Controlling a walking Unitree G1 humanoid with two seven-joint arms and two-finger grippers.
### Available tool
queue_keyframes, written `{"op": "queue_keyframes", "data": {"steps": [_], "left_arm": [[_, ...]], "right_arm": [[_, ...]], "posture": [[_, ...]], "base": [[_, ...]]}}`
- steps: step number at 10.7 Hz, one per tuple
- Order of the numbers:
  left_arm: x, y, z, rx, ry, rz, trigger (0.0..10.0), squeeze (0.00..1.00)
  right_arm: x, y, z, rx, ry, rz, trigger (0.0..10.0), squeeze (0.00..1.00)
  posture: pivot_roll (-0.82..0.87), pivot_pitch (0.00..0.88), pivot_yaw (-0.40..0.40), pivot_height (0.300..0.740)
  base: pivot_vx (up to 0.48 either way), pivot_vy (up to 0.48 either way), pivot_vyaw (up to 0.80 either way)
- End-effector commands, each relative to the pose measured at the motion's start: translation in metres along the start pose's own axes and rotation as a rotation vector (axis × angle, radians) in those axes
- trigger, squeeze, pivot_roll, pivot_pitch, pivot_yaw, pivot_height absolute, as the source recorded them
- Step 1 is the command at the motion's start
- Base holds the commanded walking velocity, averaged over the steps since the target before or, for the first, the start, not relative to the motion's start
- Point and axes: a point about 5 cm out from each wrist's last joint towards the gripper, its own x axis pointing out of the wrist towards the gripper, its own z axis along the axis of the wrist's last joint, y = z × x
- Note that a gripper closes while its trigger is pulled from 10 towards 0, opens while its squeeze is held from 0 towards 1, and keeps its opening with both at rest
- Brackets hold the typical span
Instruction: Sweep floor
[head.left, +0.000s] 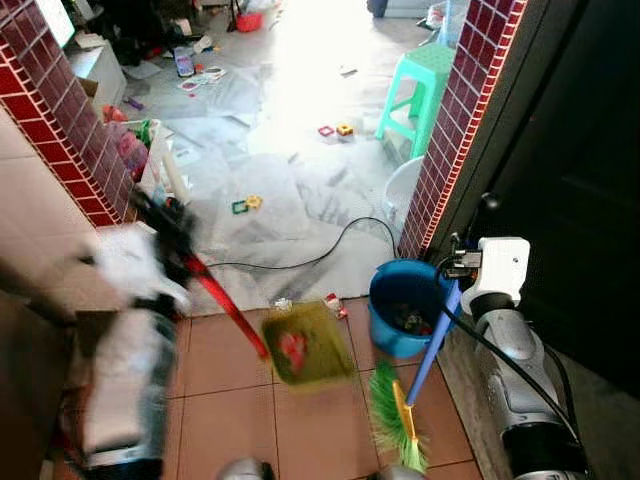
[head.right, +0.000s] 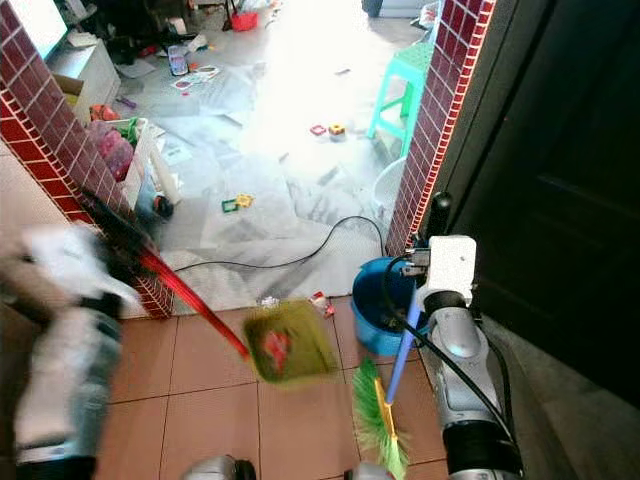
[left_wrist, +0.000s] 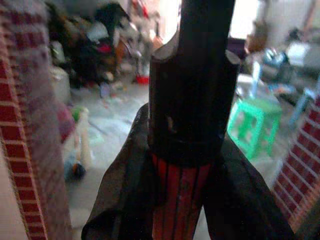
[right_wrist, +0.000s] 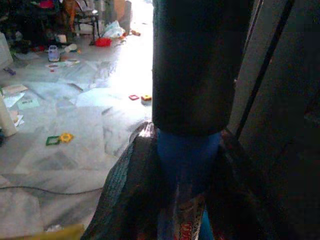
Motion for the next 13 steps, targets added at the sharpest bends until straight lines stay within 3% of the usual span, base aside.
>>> {"op": "queue_keyframes", "data": {"steps": [1,3,4,5,7,9,11,13], "left_arm": [[0.004,-0.003,0.019,-0.007,-0.082,-0.013,10.0,0.0],[0.019,-0.003,0.053,-0.045,-0.202,0.03,10.0,0.0],[0.037,-0.007,0.077,-0.055,-0.292,0.021,10.0,0.0],[0.051,-0.014,0.092,-0.049,-0.323,-0.002,10.0,0.0],[0.062,-0.025,0.095,-0.074,-0.321,-0.03,10.0,0.0],[0.064,-0.037,0.092,-0.117,-0.314,-0.046,10.0,0.0],[0.074,-0.047,0.086,-0.118,-0.306,-0.069,10.0,0.0],[0.077,-0.052,0.085,-0.123,-0.302,-0.083,10.0,0.0]], "right_arm": [[-0.004,-0.005,-0.009,-0.018,0.053,-0.01,10.0,0.0],[-0.002,-0.003,-0.007,-0.033,0.044,0.009,10.0,0.0],[0.0,0.001,-0.007,-0.032,0.046,0.024,10.0,0.0],[0.0,0.007,-0.007,-0.029,0.049,0.049,10.0,0.0],[0.002,0.012,-0.002,-0.003,0.032,0.052,10.0,0.0],[0.001,0.015,-0.002,-0.001,0.029,0.053,10.0,0.0],[0.001,0.029,0.007,0.027,0.002,0.116,10.0,0.0],[0.0,0.03,0.007,0.03,0.011,0.116,10.0,0.0]], "posture": [[-0.09,0.0,0.007,0.74],[-0.08,0.0,0.0,0.74],[-0.08,0.0,-0.003,0.74],[-0.09,0.0,0.002,0.74],[-0.12,0.0,0.031,0.74],[-0.12,0.0,0.034,0.74],[-0.13,0.0,0.032,0.74],[-0.13,0.0,0.031,0.74]], "base": [[0.0,0.0,0.0],[0.0,0.0,0.0],[0.0,0.0,0.0],[0.0,0.0,0.0],[0.0,0.0,-0.63],[0.0,0.0,-0.75],[0.302,0.0,0.0],[0.317,0.0,-0.32]]}}
